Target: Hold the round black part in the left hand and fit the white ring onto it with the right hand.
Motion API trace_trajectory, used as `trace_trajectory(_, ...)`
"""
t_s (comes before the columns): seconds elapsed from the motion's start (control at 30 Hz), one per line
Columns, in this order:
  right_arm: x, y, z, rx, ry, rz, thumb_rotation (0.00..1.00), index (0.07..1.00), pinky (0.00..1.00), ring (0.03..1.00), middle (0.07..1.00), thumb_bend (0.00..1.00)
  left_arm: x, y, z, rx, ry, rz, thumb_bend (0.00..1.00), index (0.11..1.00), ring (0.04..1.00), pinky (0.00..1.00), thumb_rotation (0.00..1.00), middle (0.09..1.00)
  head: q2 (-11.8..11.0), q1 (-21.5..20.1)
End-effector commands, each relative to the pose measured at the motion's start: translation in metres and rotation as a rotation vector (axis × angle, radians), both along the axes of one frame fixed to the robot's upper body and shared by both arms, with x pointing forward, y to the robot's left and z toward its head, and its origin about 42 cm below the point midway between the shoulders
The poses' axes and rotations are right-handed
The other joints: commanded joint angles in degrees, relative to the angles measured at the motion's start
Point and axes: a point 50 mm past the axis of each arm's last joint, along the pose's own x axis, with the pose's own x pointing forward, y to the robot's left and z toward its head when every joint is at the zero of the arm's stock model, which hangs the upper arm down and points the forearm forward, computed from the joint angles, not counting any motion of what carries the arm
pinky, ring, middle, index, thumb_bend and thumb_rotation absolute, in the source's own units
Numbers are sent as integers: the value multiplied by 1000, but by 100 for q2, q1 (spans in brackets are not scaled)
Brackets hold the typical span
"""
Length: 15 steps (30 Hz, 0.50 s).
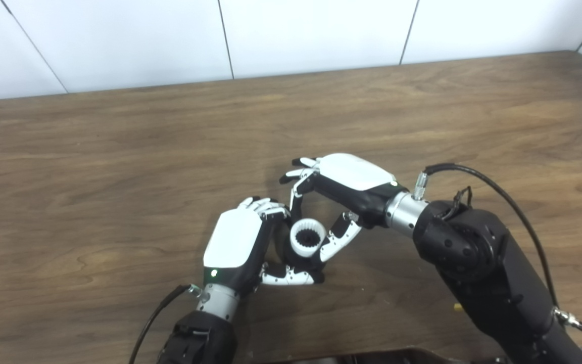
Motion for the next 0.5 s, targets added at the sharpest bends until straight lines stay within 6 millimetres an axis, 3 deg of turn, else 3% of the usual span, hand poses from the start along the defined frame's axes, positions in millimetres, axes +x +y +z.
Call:
trace_trajectory(0.0, 2, 0, 10, 15, -69, 14, 138, 485, 1000, 985, 885, 520, -6, -5, -10, 25, 86, -32, 523, 484, 814, 905, 54, 746, 10, -12)
trace_trajectory(0.47, -1, -3, 5, 2, -59, 15, 138, 485, 1000, 985, 884, 520, -5, -6, -8, 20, 78, -31, 522, 484, 815, 902, 55, 745, 29, -39)
